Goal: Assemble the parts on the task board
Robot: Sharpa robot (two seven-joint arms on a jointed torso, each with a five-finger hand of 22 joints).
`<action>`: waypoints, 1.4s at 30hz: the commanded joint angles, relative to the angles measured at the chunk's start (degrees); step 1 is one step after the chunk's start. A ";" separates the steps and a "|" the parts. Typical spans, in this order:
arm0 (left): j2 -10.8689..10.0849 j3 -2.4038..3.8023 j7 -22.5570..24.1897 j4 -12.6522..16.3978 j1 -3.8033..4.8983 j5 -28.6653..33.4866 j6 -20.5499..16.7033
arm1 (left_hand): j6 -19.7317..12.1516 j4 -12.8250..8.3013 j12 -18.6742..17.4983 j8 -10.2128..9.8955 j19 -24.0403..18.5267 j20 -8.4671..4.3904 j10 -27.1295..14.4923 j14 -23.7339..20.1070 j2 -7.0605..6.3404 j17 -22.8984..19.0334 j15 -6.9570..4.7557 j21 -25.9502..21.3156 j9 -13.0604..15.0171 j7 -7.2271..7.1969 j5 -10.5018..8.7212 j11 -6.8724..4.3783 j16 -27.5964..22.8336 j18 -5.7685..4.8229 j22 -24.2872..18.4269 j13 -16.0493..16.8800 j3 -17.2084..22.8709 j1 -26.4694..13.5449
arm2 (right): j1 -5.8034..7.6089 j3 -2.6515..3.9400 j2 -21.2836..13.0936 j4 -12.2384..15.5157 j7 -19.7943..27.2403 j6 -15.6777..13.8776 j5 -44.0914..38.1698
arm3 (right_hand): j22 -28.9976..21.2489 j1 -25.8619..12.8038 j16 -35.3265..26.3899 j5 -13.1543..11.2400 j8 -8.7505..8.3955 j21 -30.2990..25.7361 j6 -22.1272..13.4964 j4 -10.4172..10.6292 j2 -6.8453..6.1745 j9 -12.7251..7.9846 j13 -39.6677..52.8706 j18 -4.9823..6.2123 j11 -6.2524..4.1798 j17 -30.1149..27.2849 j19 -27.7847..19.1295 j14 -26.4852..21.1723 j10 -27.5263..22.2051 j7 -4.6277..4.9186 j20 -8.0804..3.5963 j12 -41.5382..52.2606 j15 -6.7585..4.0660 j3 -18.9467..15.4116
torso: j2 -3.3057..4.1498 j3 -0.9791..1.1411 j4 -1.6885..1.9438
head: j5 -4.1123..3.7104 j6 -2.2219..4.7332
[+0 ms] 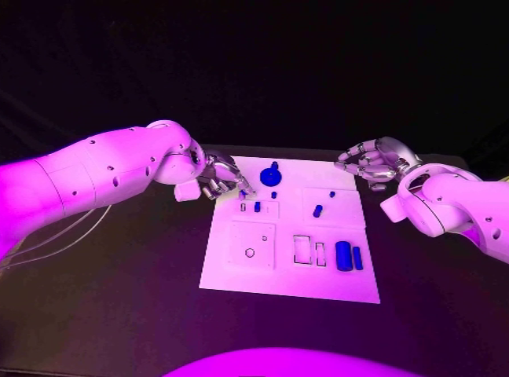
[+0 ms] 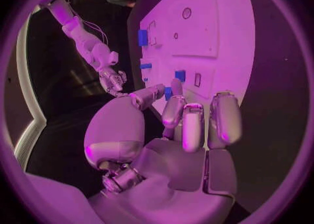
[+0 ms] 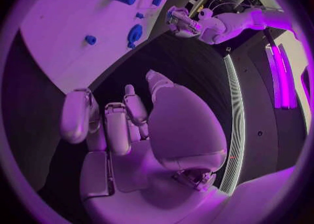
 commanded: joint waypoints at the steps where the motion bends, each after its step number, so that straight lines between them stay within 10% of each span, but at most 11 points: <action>1: -0.30 0.03 0.86 0.33 -0.06 1.11 -0.23 | -0.28 1.07 -0.65 0.88 -0.98 -0.01 -0.74 5.55 3.24 13.50 0.14 -0.92 2.89 -1.15 0.69 -0.01 -0.21 -0.60 1.04 -0.56 0.60 3.59 | -0.04 0.01 -0.05 0.15 0.28 -0.02 -0.36 | 4.88 -1.75 -0.66 0.80 0.92 -0.46 -0.55 -0.01 -0.39 -0.28 -0.36 1.18 -0.41 3.93 -0.59 3.08 -0.91 -0.10 -0.46 -0.77 -0.22 1.91 | 0.00 0.02 -0.02 | 0.05 0.09; 32: -0.83 -0.07 -3.28 0.58 -0.56 -1.07 -1.23 | -3.47 -1.24 -3.78 -1.14 -1.80 0.51 -3.68 5.15 0.84 12.28 0.77 -2.35 3.00 -0.05 0.95 0.83 -0.90 -0.24 -0.42 -5.05 1.28 7.56 | -0.06 0.00 -0.07 0.43 0.44 0.07 -1.82 | 4.73 -1.37 -0.66 0.77 0.93 -0.85 -0.62 -0.19 -0.54 -0.34 -0.55 1.24 -0.38 3.95 -0.74 3.08 -1.12 -0.06 -0.46 -0.96 -0.20 2.12 | 0.00 0.04 -0.01 | 0.12 0.24; 42: -2.10 -0.08 6.49 1.27 -1.42 2.09 -0.46 | -3.70 -1.46 -4.39 -1.45 -1.72 0.68 -4.05 5.22 1.32 12.52 1.11 -2.25 2.93 0.34 -0.08 1.19 -0.77 -0.29 -0.26 -6.01 1.26 8.74 | -0.03 0.02 0.17 2.94 1.87 1.96 -9.71 | 4.35 3.56 -1.04 -0.66 0.12 -2.23 -1.81 -3.56 -1.19 -1.17 -1.29 1.44 -0.01 3.62 -1.29 2.89 -2.17 0.51 -0.28 -1.78 0.07 6.05 | -0.07 0.11 0.01 | 0.00 0.57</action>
